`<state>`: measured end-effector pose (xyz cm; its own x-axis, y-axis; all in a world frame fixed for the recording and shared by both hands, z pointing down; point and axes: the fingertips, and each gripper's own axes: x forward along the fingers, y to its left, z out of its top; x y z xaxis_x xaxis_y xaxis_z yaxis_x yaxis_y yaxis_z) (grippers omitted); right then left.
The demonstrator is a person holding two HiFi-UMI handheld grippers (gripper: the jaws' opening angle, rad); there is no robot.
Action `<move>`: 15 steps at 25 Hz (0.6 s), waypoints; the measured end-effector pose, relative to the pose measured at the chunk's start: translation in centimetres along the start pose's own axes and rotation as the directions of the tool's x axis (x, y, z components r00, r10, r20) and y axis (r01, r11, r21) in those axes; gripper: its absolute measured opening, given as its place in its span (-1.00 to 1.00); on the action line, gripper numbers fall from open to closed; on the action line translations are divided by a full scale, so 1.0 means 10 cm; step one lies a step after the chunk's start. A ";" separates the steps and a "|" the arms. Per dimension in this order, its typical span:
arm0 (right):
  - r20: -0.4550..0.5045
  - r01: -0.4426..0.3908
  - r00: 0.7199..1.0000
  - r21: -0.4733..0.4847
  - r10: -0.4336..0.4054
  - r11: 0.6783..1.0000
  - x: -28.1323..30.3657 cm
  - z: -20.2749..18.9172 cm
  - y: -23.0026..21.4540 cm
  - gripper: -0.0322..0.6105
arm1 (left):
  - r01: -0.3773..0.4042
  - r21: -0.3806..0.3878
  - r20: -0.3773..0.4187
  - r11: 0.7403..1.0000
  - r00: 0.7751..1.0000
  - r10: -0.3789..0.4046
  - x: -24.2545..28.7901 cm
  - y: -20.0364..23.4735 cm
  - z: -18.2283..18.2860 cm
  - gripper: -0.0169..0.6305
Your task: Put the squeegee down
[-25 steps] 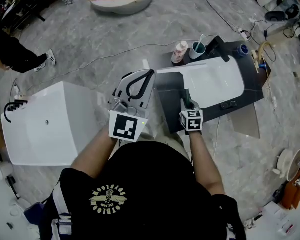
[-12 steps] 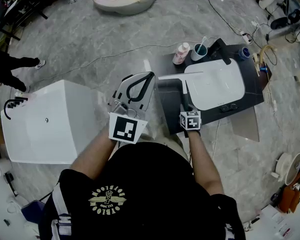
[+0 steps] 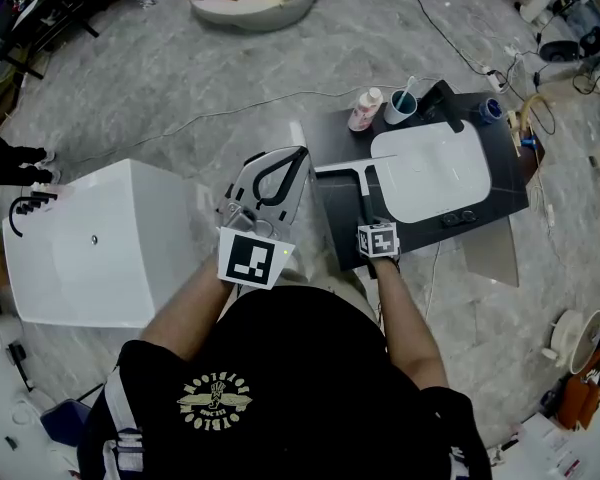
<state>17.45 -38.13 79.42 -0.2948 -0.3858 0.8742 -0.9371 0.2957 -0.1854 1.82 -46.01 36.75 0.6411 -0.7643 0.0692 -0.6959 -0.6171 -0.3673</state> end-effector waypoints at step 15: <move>-0.019 -0.011 1.000 -0.060 0.009 0.998 -0.04 -0.12 0.04 -0.32 | 0.012 -0.010 0.021 1.000 1.000 -0.012 -0.06 -0.04 0.08 -0.88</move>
<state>17.38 -36.80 79.57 -0.2999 -0.3662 0.8809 -0.9209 0.3521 -0.1672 2.02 -45.17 36.17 0.6562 -0.7526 0.0542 -0.6913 -0.6284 -0.3567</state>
